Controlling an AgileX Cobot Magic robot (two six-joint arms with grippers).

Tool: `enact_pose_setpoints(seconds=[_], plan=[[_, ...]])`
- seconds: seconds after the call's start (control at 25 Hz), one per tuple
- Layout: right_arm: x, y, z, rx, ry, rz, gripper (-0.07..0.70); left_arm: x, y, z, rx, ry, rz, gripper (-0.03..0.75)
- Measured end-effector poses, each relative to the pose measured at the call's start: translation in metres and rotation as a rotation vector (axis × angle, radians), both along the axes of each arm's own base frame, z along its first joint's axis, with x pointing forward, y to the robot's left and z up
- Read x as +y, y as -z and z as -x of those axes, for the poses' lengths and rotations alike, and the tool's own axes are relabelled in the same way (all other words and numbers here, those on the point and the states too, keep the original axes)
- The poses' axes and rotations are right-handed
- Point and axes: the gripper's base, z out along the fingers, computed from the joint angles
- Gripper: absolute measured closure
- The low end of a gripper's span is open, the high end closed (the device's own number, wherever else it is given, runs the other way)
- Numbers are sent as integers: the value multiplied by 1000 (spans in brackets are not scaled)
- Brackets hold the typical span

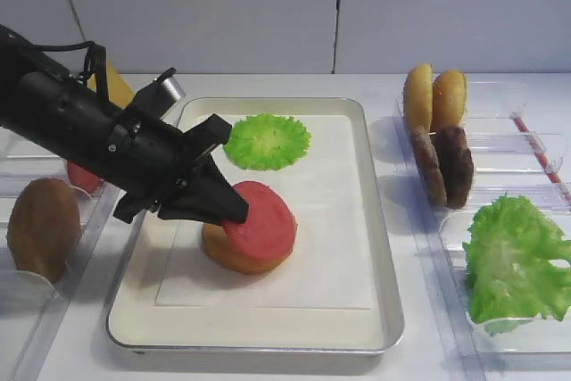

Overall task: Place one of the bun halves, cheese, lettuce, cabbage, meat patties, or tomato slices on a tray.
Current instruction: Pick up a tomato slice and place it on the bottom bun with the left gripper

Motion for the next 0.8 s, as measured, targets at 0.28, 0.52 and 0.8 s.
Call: enact_pose_setpoints(seconds=[0.28,0.52,0.8], plan=[[0,0,0,0,0,0,188,0,0,-1,18,-27,5,681],[0,0,0,0,0,0,188,1,-3,-1,41,-38,37,681],[0,0,0,0,0,0,188,9,-4,-3,72,-51,67,681]])
